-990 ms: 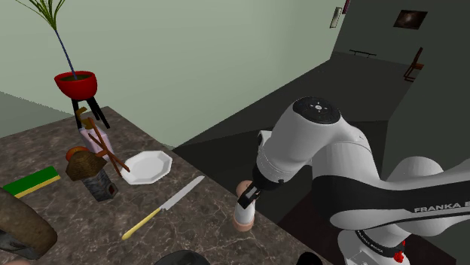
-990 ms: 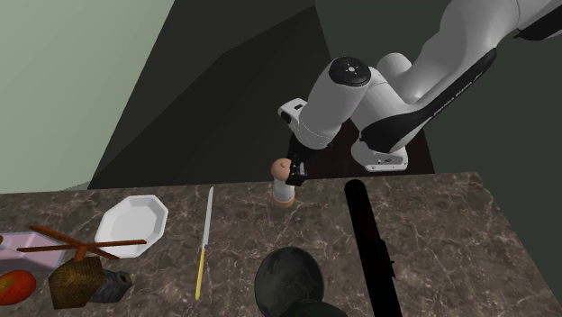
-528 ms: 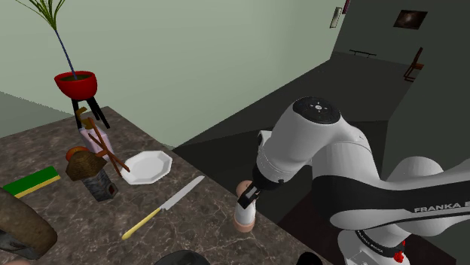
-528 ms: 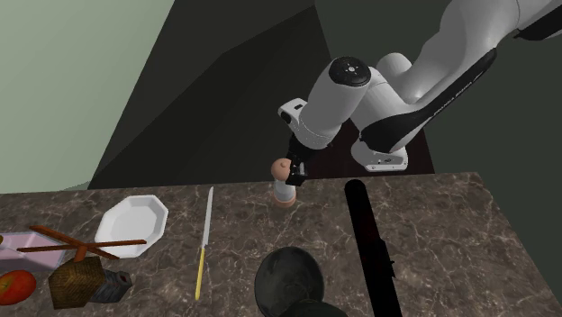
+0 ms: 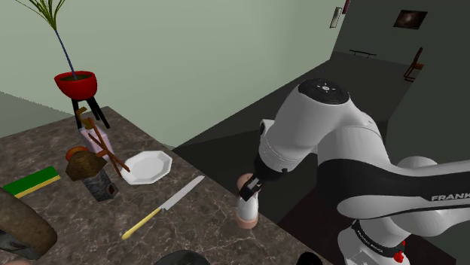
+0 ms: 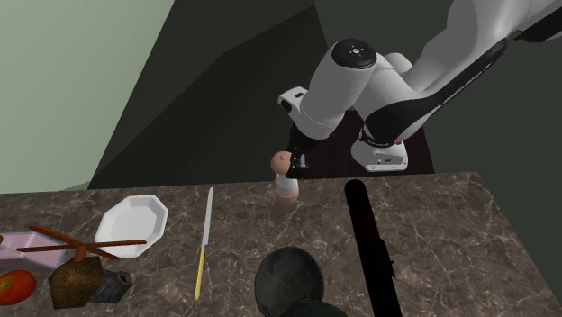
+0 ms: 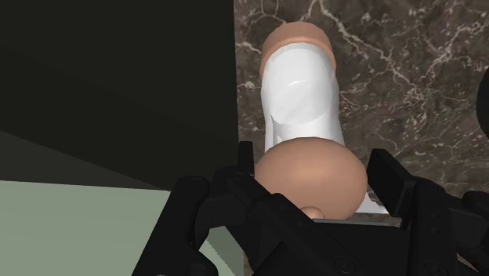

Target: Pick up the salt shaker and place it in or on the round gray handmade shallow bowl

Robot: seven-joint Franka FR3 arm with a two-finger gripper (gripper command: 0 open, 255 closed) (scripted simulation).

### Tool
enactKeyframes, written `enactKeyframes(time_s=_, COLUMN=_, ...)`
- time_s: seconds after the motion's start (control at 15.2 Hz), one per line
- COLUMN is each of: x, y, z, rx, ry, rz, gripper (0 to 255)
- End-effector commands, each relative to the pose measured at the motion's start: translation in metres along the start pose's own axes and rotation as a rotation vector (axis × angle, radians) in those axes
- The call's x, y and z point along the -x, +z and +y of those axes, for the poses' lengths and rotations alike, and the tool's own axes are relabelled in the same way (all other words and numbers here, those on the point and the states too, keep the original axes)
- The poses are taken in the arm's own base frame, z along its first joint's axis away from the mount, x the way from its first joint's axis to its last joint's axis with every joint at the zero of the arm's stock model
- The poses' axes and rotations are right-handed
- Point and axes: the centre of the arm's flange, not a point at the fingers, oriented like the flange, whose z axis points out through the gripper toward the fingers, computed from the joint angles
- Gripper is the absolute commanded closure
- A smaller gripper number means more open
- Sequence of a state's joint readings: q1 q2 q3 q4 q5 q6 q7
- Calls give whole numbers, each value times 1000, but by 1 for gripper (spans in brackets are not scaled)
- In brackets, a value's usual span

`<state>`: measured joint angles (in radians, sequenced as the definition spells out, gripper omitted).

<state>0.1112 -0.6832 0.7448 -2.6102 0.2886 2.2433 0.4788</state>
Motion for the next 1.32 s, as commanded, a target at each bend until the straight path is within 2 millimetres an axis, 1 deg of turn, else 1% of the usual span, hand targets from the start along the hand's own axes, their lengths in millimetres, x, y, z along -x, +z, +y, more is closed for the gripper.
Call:
enactKeyframes(time_s=0.0, x=-3, y=-10, z=0, rx=0, ry=0, rz=0, gripper=255)
enactKeyframes(time_s=1.25, x=-30, y=-107, z=7, rx=0, ry=0, rz=0, gripper=255)
